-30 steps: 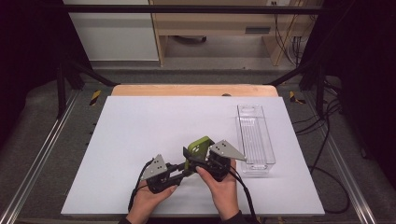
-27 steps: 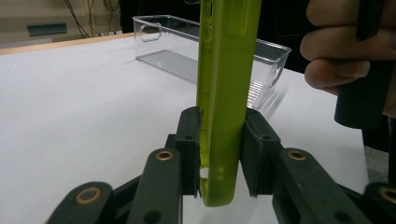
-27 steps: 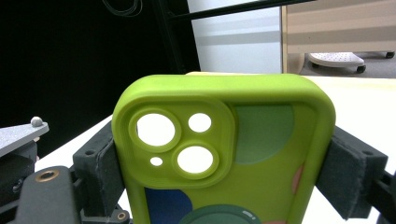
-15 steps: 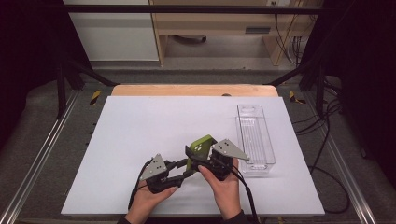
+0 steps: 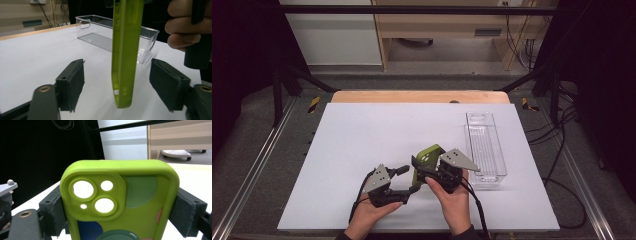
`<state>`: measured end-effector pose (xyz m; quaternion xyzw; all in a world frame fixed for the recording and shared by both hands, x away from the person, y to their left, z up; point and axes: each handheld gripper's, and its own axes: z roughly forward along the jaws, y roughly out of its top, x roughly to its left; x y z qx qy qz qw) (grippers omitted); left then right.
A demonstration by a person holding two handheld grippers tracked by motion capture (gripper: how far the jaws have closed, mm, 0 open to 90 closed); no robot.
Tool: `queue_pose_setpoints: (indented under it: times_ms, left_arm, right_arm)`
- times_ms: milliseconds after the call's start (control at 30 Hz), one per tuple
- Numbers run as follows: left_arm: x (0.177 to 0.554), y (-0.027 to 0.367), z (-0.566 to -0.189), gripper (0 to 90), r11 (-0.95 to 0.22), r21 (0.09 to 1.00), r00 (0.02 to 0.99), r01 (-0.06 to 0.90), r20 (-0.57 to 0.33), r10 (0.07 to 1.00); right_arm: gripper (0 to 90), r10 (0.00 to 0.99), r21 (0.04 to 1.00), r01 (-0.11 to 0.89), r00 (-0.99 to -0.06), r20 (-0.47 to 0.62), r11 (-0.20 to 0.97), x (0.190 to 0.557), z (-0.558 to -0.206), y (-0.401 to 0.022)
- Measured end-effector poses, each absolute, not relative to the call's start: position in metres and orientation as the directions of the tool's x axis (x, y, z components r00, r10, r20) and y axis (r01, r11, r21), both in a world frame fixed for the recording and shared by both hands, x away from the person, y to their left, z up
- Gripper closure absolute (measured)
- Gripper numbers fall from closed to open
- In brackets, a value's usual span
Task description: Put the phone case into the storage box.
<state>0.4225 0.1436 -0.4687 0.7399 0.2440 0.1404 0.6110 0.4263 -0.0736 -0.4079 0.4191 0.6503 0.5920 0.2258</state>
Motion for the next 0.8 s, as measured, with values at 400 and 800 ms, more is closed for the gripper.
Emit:
queue_pose_setpoints:
  times_ms: [400,800]
  left_arm:
    - [0.428,0.162,-0.464,14.1,-0.102,0.976,0.805,0.192,-0.097,0.585]
    - [0.428,0.184,-0.46,12.3,-0.081,0.978,0.768,0.194,-0.1,0.633]
  right_arm:
    - [16.0,0.813,0.959,0.28,-0.548,0.198,-0.045,0.426,-0.408,-0.073]
    - [16.0,0.813,0.959,0.281,-0.551,0.187,-0.03,0.427,-0.408,-0.072]
